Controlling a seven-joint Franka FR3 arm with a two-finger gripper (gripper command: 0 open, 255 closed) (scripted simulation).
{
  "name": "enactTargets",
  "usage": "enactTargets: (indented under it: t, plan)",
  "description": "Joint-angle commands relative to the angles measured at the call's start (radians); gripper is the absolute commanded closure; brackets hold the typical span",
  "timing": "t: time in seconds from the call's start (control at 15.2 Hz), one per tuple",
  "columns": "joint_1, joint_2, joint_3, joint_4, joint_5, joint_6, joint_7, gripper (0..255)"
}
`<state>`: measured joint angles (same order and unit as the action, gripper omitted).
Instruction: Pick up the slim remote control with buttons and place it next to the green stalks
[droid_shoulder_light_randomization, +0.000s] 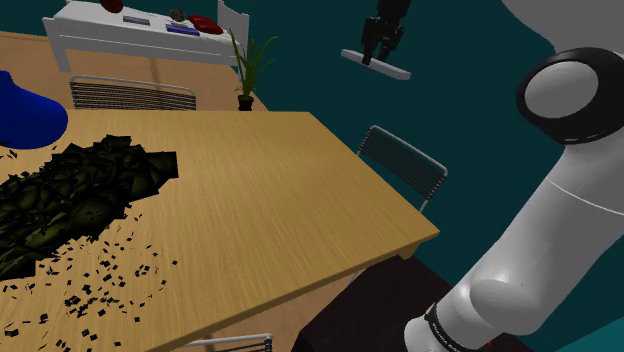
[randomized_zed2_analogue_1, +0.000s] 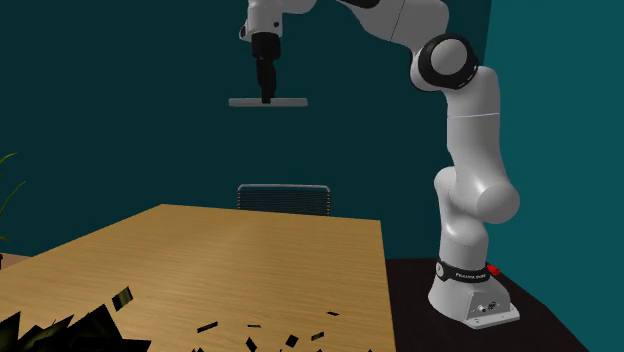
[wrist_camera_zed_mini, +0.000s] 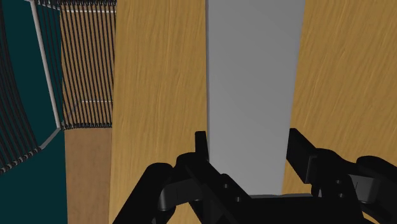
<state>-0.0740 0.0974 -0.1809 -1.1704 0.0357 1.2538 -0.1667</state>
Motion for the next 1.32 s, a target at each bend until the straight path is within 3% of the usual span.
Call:
enactTargets:
  t: [0.0,0.59,1.25]
  plan:
    - [0.029,-0.028,0.021,-0.035,-0.006,0.008,0.048,255]
    - [0.149,-0.121,0.136,-0.150,-0.017,0.036,0.280,255]
    - [0.273,-0.103,0.269,-0.129,-0.014,0.038,0.537,255]
